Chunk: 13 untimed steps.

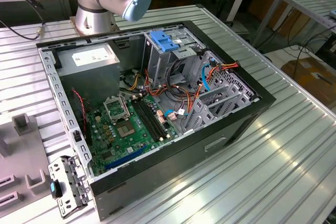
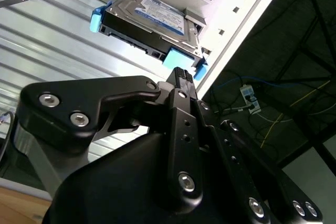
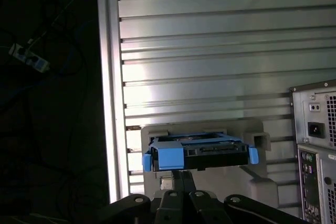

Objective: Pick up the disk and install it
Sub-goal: 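Pick up the disk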

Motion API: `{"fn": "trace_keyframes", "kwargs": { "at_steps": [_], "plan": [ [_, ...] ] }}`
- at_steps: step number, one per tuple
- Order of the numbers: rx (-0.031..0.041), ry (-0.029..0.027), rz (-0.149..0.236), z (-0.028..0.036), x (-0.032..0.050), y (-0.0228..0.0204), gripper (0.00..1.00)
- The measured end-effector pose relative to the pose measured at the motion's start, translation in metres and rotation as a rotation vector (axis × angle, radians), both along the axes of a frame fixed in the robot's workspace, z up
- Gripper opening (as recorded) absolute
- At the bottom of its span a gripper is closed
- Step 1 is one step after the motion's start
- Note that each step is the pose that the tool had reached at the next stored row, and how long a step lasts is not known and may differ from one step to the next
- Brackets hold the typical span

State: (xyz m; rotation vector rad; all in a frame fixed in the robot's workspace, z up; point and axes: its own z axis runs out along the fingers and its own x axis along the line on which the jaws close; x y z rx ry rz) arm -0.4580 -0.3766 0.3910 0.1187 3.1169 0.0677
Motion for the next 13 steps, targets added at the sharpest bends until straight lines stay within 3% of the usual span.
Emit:
{"fn": "trace_keyframes", "kwargs": {
  "at_steps": [5, 9, 11, 13],
  "plan": [
    [0.0000, 0.0000, 0.009, 0.0000, -0.0001, 0.0000, 0.11],
    [0.0000, 0.0000, 0.135, 0.0000, -0.0001, 0.0000, 0.11],
    [0.0000, -0.0001, 0.181, 0.0000, -0.0001, 0.0000, 0.11],
    [-0.0001, 0.0000, 0.254, 0.0000, -0.0001, 0.0000, 0.11]
  ]
}}
